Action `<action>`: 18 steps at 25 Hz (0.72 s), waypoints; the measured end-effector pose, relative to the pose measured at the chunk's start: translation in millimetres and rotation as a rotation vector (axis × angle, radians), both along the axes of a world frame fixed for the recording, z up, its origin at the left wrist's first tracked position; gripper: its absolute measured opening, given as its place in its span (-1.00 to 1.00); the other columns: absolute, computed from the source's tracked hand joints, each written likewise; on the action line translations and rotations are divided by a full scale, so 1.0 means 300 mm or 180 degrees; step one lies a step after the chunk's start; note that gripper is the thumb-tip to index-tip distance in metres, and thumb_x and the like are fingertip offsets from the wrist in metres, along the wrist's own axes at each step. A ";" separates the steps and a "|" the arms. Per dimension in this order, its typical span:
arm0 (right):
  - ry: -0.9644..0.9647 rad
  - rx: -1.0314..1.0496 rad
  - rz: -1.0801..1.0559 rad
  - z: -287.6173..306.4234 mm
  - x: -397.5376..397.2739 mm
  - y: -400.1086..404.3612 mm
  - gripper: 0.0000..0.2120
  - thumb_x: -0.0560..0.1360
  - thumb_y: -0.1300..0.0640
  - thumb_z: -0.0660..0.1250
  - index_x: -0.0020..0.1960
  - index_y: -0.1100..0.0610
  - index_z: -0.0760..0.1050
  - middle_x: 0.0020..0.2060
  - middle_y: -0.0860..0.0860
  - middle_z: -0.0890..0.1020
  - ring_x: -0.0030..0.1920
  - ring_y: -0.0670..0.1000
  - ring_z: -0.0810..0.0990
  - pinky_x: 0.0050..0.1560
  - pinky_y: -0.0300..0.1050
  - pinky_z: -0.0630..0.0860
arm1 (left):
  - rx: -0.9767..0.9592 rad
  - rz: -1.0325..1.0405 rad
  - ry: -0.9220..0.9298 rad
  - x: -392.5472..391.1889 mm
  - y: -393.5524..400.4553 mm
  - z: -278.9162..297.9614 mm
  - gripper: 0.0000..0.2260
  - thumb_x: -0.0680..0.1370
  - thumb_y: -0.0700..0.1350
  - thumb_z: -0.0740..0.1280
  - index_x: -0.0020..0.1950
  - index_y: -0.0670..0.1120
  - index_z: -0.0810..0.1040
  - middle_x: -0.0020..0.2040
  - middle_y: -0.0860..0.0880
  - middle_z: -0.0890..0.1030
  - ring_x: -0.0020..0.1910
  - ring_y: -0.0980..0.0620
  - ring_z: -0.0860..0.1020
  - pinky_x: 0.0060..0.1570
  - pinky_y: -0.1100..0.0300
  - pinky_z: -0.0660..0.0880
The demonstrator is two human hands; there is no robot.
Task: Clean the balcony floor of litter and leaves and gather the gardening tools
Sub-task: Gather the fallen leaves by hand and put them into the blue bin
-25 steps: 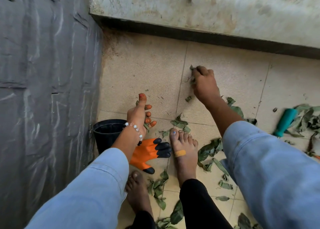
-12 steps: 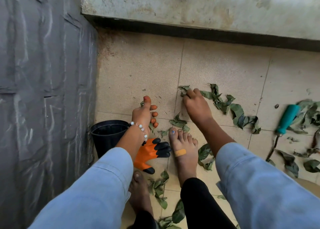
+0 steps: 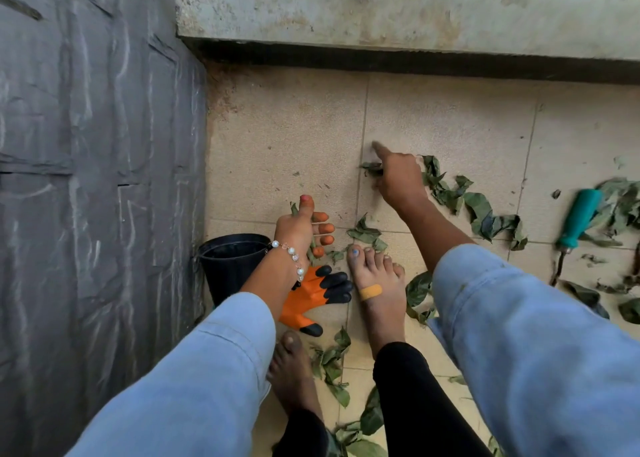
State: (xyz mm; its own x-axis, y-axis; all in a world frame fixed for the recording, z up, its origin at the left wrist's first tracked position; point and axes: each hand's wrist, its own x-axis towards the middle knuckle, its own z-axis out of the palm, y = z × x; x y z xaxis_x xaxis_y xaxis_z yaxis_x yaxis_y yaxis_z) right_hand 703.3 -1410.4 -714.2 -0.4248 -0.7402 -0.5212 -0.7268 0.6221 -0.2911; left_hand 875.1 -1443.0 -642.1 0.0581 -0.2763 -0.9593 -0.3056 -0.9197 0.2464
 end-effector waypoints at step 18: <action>-0.0673 0.0185 0.0346 0.654 0.421 0.254 -0.68 0.60 -0.06 0.07 0.31 -0.20 0.40 0.16 -0.01 0.59 0.20 0.03 0.51 0.23 -0.21 0.24 | 0.0410 0.0661 0.0092 0.074 0.146 0.256 -0.56 0.64 0.15 0.11 -0.08 -0.18 0.57 -0.10 -0.17 0.64 -0.19 -0.08 0.60 -0.11 0.06 0.56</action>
State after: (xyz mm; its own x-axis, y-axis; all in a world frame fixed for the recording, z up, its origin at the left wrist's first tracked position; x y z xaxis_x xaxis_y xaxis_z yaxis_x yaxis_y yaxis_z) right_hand 829.7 -1334.1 -518.0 -0.2213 -0.7418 -0.6331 -0.7171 0.5637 -0.4099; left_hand 897.2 -1399.2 -565.2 0.0729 -0.1366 -0.9879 -0.1011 -0.9865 0.1289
